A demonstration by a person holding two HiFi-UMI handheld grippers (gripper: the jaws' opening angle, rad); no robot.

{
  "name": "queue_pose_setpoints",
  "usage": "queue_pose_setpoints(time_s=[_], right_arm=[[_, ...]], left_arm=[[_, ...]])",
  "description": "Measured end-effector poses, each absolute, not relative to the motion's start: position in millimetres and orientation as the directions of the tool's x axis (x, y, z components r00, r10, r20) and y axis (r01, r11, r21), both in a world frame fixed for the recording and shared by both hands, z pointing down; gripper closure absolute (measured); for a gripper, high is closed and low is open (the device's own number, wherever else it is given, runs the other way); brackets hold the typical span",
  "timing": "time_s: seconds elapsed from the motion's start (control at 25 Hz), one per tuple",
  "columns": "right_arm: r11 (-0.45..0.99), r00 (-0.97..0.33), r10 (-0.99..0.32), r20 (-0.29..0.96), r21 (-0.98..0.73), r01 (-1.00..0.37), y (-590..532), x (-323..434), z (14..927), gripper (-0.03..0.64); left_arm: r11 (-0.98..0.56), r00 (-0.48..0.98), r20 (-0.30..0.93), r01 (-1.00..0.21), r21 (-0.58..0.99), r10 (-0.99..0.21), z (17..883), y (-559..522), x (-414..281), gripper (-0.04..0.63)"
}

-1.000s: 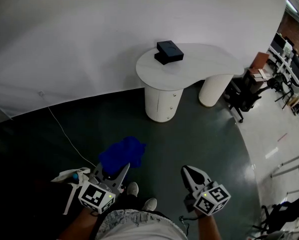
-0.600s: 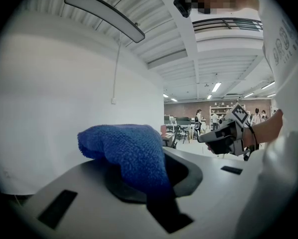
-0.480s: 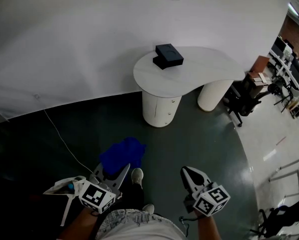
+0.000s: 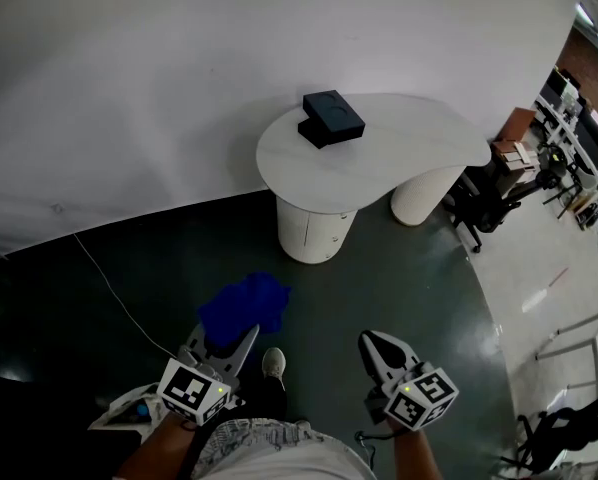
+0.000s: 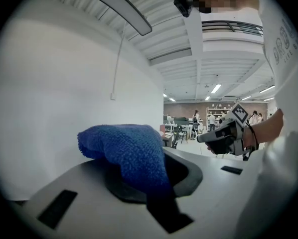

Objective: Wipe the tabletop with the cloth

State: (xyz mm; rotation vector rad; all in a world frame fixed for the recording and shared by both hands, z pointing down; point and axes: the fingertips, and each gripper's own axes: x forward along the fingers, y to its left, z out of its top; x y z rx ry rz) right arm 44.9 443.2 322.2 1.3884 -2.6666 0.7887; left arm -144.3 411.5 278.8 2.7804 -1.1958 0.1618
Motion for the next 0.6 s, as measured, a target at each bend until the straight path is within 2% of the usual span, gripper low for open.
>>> queue_pose_setpoints(time_s=[0.6], right_arm=[[0.425, -0.565, -0.774, 0.287, -0.425, -0.799, 320.0, 19.6, 324.4, 0.611]], left_arm=[[-0.709, 0.711, 0.164, -0.7, 0.079, -0.684, 279.2, 280.3, -170.7, 0.518]])
